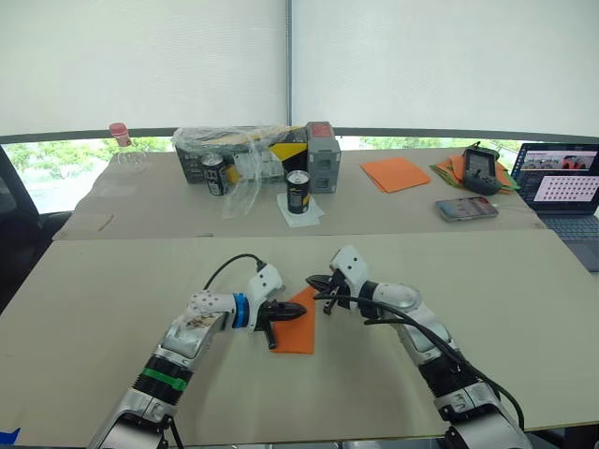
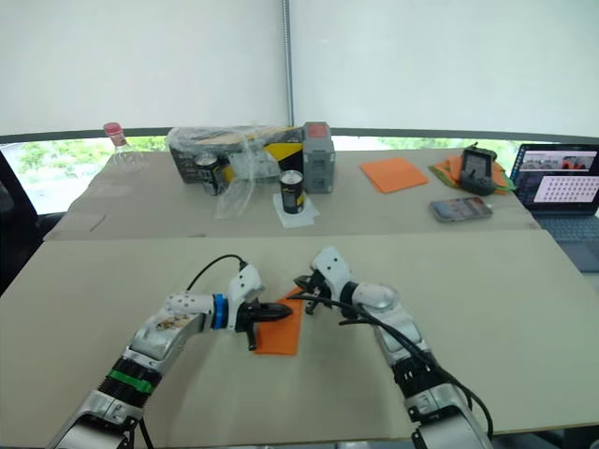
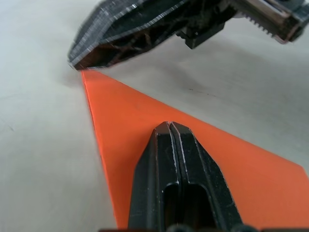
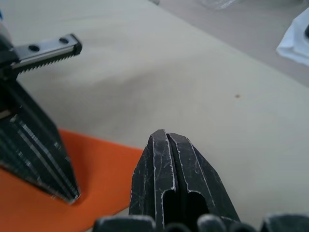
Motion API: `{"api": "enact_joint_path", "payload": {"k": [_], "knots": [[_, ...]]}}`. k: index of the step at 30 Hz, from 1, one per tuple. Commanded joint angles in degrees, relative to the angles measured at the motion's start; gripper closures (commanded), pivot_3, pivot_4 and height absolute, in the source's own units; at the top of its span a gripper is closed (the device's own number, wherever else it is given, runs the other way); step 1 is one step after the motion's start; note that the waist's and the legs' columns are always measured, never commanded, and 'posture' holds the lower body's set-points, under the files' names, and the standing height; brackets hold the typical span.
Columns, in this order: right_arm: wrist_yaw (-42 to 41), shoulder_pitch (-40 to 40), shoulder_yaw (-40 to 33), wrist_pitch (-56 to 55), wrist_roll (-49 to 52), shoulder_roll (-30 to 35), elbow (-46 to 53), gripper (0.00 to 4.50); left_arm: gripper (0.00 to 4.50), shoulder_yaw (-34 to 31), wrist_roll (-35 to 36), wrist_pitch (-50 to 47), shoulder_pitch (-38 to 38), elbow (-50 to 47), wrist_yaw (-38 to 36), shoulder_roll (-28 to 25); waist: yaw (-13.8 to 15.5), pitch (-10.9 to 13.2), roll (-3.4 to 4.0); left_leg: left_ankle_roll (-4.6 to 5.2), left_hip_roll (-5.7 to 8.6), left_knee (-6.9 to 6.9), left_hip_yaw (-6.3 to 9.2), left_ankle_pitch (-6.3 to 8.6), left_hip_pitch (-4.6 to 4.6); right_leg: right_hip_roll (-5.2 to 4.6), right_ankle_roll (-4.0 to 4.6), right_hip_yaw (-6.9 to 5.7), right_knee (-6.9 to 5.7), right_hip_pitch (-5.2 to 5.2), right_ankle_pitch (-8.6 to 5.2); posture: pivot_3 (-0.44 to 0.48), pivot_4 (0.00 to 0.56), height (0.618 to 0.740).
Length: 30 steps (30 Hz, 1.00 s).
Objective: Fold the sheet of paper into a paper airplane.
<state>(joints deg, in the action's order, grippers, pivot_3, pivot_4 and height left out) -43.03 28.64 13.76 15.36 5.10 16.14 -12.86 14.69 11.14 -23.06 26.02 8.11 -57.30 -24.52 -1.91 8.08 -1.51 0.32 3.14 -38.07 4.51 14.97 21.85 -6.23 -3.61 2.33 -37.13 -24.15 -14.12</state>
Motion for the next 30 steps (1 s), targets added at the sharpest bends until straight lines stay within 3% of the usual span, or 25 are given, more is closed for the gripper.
{"api": "enact_joint_path", "payload": {"k": [1,20,26,30], "knots": [[-0.56,-0.6,0.21,0.03,0.14,-0.32,-0.31,4.5,4.47,-0.52,-0.69,-0.05,-0.61,0.51,0.49,-0.95,-0.12,0.0,0.0,0.0,0.0,0.0,0.0,0.0,0.0,0.0,0.0,0.0,0.0,0.0,0.0,0.0,0.15,0.739],[4.45,7.62,-1.02,-3.32,-3.97,-1.84,-18.59,4.5,4.47,-0.81,-0.17,-1.58,-3.0,-2.66,1.57,-1.38,-0.24,-0.16,0.05,-0.02,-0.01,0.0,0.0,-0.01,-0.36,-0.01,0.02,0.05,-0.06,0.31,0.01,0.0,0.15,0.739],[2.99,6.61,-4.76,-7.44,-0.16,-1.8,-12.8,4.5,4.47,-0.67,-0.29,-1.54,-3.28,-2.9,1.57,-1.62,-0.16,-0.16,0.05,-0.02,-0.01,0.0,0.0,-0.01,-0.31,-0.04,0.02,0.05,-0.06,0.25,0.01,0.0,0.15,0.739],[-2.55,3.45,-2.78,-3.46,1.33,-0.35,-4.54,4.5,4.47,-0.56,-0.42,-1.3,-3.04,-2.48,1.55,-1.5,-0.31,-0.16,0.05,-0.02,-0.01,0.0,0.0,-0.01,-0.06,-0.04,0.02,0.05,-0.06,0.02,0.01,0.0,0.15,0.739]]}}
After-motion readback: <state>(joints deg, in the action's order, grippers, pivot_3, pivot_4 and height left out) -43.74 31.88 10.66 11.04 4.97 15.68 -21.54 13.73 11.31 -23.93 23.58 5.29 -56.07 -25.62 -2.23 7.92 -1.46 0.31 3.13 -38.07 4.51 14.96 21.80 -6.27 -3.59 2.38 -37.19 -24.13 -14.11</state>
